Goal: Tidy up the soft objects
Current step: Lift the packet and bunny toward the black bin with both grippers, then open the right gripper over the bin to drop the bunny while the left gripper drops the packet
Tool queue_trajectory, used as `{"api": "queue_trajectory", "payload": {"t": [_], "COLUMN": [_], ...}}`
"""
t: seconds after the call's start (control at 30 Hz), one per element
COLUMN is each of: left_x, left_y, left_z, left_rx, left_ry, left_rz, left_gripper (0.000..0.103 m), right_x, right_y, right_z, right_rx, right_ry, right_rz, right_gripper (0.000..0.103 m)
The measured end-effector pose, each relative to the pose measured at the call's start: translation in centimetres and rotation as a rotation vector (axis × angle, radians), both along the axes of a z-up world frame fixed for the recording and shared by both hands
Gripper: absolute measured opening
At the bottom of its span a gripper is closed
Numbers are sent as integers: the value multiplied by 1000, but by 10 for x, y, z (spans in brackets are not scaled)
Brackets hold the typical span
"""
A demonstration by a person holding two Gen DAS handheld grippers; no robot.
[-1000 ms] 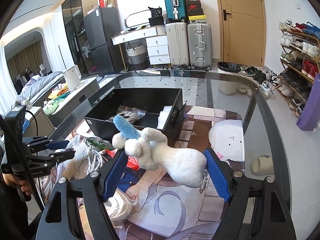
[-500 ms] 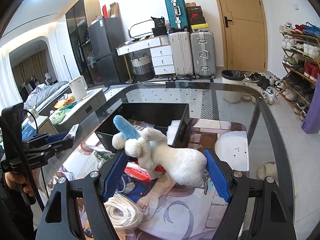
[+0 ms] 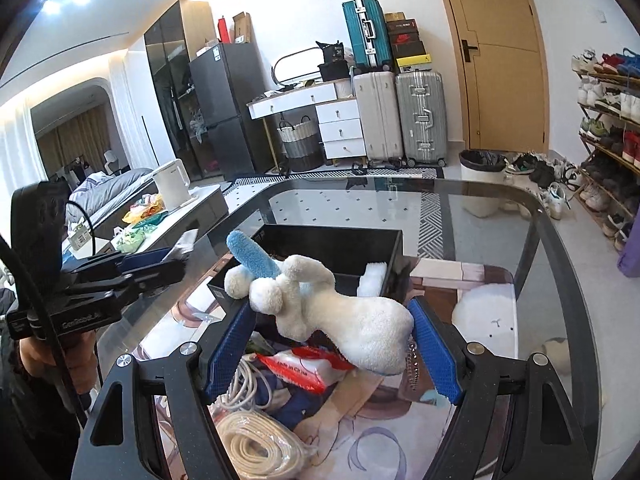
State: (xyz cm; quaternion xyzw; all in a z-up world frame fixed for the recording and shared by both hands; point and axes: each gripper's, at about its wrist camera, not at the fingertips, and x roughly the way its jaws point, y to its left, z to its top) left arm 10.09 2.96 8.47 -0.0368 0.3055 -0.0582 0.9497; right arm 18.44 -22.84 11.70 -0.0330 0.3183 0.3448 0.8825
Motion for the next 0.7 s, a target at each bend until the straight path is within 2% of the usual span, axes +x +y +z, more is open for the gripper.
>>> {"api": "queue_trajectory", "payload": {"t": [0.5, 0.7], "left_x": [24, 35], "left_y": [-1, -1], "left_z": [-1, -8], "left_rx": [-62, -78], "left_ry": [-22, -3], "left_rz": [15, 20], "left_gripper": [36, 36], "right_x": [12, 24], "right_y": [25, 29], "right_z": [7, 9], "right_rx": [-8, -13], "right_ry": [-30, -24], "right_rz": [40, 39], "right_gripper": [79, 79]}}
